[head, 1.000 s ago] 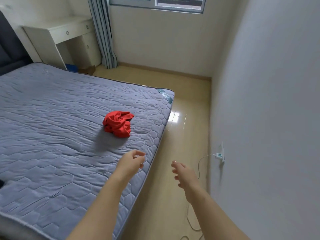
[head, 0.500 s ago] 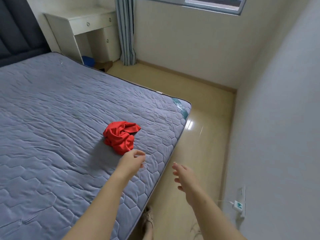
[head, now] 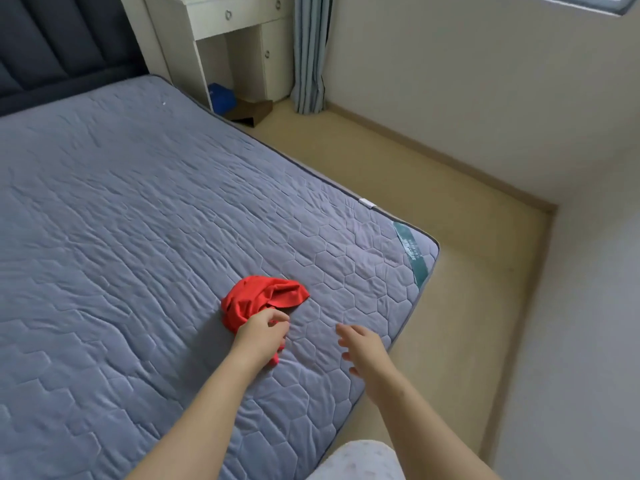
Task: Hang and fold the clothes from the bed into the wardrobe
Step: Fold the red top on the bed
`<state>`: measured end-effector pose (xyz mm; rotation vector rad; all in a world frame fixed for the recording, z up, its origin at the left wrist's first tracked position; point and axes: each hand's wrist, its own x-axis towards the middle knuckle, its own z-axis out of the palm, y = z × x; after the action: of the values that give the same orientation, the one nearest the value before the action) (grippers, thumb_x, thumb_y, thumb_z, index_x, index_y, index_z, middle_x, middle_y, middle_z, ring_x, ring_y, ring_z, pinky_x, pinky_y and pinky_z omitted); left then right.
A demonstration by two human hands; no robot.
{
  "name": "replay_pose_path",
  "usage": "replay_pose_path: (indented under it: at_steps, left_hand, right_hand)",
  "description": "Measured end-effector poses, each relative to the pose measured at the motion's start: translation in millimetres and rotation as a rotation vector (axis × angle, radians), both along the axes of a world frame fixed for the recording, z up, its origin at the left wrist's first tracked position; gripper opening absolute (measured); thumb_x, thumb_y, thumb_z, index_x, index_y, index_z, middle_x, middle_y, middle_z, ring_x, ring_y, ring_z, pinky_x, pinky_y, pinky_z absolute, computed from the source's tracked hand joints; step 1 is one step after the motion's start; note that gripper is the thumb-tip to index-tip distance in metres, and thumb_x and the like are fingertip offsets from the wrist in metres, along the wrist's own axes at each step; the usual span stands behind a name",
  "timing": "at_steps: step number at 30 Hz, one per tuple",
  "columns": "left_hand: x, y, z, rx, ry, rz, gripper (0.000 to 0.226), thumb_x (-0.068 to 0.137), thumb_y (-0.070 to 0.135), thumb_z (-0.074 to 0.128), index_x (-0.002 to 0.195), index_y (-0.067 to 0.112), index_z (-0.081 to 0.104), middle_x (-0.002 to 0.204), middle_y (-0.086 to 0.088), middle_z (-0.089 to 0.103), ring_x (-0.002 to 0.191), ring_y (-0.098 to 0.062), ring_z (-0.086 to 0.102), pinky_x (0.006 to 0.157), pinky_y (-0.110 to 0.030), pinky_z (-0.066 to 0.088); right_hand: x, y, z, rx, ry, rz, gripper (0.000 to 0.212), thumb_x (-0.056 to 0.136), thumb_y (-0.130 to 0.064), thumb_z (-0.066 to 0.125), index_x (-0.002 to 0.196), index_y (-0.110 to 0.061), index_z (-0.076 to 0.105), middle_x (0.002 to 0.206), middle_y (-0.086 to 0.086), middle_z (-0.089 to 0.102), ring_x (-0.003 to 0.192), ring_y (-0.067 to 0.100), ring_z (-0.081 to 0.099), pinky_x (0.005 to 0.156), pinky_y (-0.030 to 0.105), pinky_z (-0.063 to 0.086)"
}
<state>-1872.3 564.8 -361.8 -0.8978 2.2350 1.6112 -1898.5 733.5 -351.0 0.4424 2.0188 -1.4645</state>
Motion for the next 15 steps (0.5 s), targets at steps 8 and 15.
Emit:
replay_pose_path:
  at_steps: [8,15]
  left_hand:
    - [-70.7,-9.5,-23.4,-0.138,-0.041,0.128,0.014,0.087,0.019,0.055,0.082,0.032,0.058,0.078,0.007,0.064,0.077,-0.02,0.066,0.071,-0.023,0.048]
    - [-92.7,1.4,-73.9,-0.102,-0.246,0.446,0.011,0.088,0.018,0.055,0.09,0.023,0.064,0.095,-0.003,0.07,0.092,-0.023,0.065,0.073,-0.024,0.045]
  right_hand:
    - [-111.9,-46.5,-23.7,0.04,-0.032,0.272,0.045,0.094,-0.026,0.05,0.119,0.012,0.049,0.09,0.006,0.042,0.08,0.017,0.038,0.056,0.026,0.027]
    - [-180.8,-50.5,-79.0,0.191,-0.133,0.637,0.021,0.093,-0.027,0.05,0.101,-0.01,0.061,0.071,-0.004,0.049,0.069,0.014,0.047,0.058,0.024,0.034]
